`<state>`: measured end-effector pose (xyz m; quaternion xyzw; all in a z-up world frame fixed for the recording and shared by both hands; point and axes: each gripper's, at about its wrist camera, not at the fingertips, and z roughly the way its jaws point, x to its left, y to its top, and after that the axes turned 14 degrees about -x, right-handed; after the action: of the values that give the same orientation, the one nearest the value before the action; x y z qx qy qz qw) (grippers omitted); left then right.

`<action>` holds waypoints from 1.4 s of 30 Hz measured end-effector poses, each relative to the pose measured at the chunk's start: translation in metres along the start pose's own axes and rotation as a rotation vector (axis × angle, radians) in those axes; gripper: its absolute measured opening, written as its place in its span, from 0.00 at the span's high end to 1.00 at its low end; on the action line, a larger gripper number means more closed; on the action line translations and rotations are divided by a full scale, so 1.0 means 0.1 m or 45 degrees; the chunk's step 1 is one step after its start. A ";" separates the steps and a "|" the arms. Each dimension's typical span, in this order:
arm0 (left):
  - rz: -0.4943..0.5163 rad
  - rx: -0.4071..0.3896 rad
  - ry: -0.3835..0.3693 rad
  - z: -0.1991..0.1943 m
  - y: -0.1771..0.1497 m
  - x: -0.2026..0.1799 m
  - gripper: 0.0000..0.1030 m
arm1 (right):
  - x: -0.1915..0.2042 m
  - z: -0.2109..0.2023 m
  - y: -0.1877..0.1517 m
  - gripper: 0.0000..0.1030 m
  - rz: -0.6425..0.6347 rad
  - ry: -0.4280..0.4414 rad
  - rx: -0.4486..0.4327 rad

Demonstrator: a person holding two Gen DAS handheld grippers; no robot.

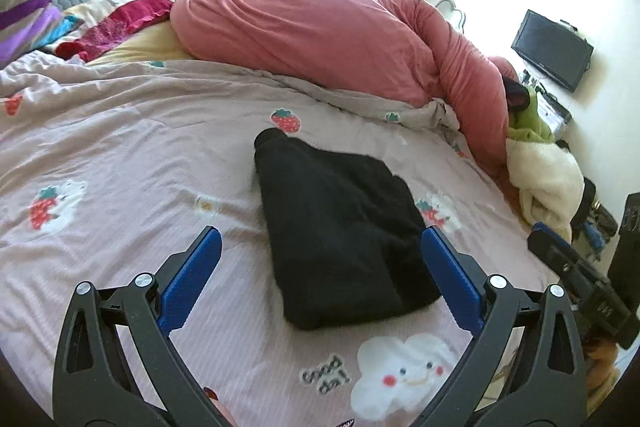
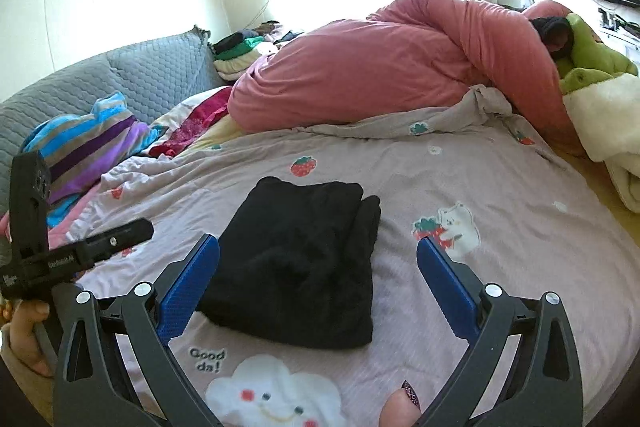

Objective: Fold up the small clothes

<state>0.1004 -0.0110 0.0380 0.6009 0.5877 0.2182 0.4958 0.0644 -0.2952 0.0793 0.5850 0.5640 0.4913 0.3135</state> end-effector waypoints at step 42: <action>0.074 0.148 0.247 -0.62 -1.10 0.12 0.09 | 0.38 -0.50 -1.08 0.04 -0.058 -0.172 0.153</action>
<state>-0.0031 0.0013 -0.0344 0.6215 0.6269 0.2552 0.3944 -0.0243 -0.2497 0.0037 0.6215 0.5833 0.4086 0.3263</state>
